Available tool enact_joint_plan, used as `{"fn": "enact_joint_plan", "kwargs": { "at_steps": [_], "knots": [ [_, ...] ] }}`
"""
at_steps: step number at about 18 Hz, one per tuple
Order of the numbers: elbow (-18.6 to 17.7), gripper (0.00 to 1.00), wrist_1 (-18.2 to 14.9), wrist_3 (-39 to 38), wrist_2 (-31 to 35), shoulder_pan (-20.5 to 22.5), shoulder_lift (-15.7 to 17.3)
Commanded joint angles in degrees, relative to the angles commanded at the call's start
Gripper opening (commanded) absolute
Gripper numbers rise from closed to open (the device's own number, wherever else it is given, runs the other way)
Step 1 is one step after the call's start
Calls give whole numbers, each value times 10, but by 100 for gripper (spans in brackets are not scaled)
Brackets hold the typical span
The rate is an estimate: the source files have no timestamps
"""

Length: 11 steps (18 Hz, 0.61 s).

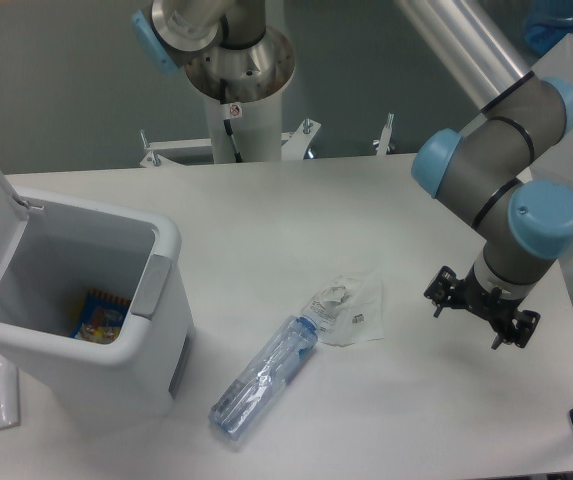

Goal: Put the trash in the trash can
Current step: 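Move the gripper down over the clear plastic wrapper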

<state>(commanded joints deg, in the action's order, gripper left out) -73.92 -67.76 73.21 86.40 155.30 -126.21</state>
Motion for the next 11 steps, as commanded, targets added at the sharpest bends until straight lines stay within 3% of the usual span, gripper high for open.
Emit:
{"fn": "enact_joint_plan", "kwargs": {
  "at_steps": [11],
  "knots": [
    [-68,100,-5,-1,-1,3,18]
  ]
}}
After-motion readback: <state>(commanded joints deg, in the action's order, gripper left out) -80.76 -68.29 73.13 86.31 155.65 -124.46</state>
